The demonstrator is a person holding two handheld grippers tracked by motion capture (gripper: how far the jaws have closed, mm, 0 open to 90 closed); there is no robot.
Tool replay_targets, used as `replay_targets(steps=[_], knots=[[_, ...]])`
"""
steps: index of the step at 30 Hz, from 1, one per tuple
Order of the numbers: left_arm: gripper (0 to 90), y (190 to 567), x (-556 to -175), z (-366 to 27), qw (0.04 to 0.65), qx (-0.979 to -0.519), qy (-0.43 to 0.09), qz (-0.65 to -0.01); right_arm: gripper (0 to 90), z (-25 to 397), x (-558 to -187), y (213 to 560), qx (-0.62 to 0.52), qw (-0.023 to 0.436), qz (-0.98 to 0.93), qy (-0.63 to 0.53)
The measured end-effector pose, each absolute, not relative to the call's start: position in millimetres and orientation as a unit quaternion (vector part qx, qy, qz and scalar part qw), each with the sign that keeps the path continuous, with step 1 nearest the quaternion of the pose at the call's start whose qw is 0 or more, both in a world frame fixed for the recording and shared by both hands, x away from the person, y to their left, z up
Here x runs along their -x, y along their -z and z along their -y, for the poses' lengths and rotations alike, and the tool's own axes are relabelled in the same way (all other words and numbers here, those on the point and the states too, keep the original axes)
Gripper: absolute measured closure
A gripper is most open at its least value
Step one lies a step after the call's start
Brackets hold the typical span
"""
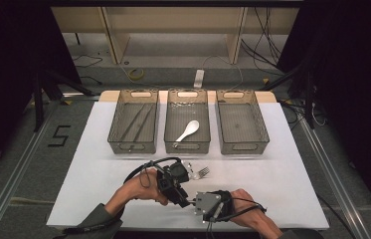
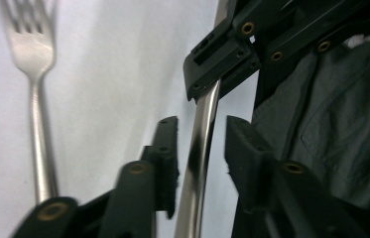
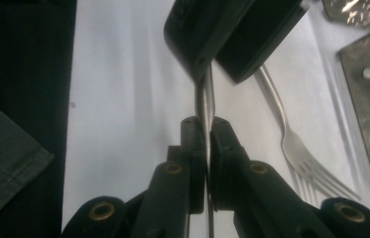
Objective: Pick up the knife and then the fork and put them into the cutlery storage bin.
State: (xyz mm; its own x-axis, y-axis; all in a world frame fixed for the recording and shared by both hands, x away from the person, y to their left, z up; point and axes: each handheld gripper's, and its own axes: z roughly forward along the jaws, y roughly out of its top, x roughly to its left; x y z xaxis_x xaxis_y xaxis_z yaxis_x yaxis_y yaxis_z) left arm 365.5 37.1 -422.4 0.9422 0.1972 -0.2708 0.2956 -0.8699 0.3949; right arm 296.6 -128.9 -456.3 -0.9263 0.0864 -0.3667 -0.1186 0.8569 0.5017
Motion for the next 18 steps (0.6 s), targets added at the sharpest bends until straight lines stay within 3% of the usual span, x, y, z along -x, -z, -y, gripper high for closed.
replay_targets(steps=[6, 18], knots=[[54.6, 414, -368, -42, 0.245, -0.955, 0.083, -0.148, 88.4, 135, -302, 453, -0.021, 0.177, -0.947, -0.266], [48.7, 390, -376, -71, 0.32, -0.927, 0.014, -0.193, 89.0, 156, -320, 445, -0.108, 0.179, -0.936, -0.282]])
